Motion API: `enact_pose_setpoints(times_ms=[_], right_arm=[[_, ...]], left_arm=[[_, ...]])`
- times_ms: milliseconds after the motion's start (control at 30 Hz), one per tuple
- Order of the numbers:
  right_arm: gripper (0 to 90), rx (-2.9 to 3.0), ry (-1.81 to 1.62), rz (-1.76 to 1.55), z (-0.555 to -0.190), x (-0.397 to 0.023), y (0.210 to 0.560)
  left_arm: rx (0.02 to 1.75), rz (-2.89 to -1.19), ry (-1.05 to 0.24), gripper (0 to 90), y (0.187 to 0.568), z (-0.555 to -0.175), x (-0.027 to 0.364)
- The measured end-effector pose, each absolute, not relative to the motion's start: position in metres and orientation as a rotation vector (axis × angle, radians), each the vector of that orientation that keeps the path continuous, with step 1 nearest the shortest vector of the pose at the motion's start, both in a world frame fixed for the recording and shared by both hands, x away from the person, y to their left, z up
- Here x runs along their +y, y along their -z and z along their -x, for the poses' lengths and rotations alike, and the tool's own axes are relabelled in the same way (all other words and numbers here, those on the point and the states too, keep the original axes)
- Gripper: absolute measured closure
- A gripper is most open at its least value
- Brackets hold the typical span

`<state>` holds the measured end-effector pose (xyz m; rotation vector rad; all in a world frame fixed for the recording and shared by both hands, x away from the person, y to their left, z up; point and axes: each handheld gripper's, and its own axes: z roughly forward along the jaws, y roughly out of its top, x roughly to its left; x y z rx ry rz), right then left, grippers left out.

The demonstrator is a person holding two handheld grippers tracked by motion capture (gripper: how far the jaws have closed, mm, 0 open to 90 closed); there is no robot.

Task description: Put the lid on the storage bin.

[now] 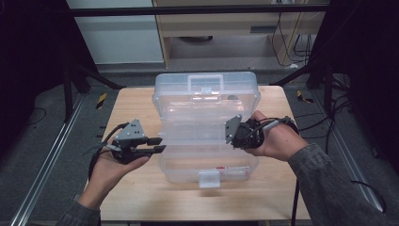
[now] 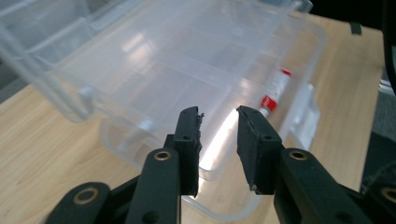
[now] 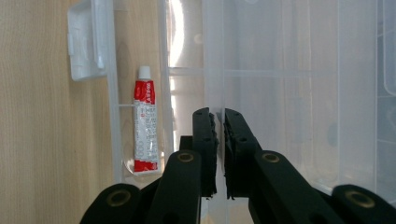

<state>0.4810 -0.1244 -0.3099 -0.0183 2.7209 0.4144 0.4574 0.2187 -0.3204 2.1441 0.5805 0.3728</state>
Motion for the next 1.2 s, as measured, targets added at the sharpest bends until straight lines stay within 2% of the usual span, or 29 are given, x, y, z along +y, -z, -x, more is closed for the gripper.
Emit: enact_pose_setpoints(times_ms=[67, 300, 800, 1200], right_arm=[[84.5, 2.72, -0.42, 0.019, -0.481, -0.124, 0.31], [84.3, 2.719, -0.429, 0.029, -0.478, -0.124, 0.31], [84.4, 2.722, -0.424, 0.026, -0.476, -0.124, 0.312], [84.1, 2.721, -0.44, 0.02, -0.473, -0.127, 0.315]], left_arm=[[0.613, -2.131, -0.374, 76.3, 0.319, -0.462, 0.221], [0.655, -2.064, -0.374, 84.5, 0.306, -0.476, 0.227], [0.717, -2.043, -0.38, 89.5, 0.293, -0.51, 0.223], [0.761, -2.015, -0.386, 89.8, 0.289, -0.521, 0.216]])
